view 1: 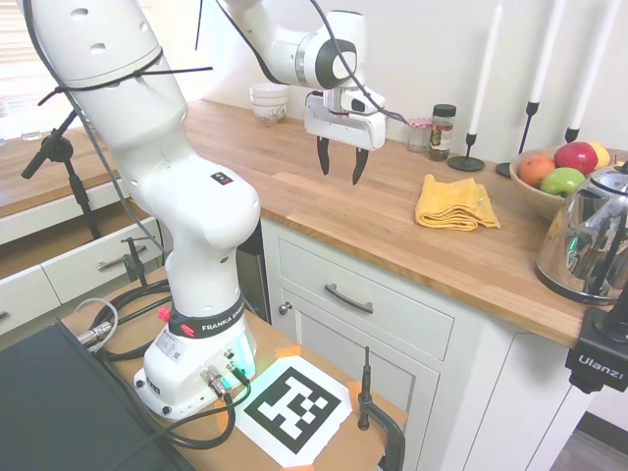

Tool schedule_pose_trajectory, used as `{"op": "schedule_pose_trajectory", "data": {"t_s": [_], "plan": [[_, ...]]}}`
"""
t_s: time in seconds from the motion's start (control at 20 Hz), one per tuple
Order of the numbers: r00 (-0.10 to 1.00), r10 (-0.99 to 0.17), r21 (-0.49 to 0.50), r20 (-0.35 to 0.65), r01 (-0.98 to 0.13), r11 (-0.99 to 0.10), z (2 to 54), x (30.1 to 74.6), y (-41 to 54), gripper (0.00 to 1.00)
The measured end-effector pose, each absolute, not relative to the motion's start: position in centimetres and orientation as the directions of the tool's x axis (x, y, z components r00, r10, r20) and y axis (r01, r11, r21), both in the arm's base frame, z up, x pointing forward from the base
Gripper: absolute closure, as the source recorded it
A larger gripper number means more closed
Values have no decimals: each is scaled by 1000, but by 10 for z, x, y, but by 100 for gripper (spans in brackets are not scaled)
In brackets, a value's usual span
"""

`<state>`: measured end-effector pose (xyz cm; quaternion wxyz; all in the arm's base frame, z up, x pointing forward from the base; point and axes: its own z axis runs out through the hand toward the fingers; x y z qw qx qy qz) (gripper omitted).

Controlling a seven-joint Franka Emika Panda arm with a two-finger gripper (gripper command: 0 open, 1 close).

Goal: Wipe the counter

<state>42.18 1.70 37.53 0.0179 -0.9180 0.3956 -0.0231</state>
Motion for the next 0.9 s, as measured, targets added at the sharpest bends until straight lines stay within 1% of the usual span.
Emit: {"op": "schedule_pose_trajectory", "data": {"t_s": [0.45,0.9], "plan": [[633,-769,-42,91,-769,-638,379,430,-14,0],[532,-839,-45,113,-841,-539,384,446,-104,0]]}}
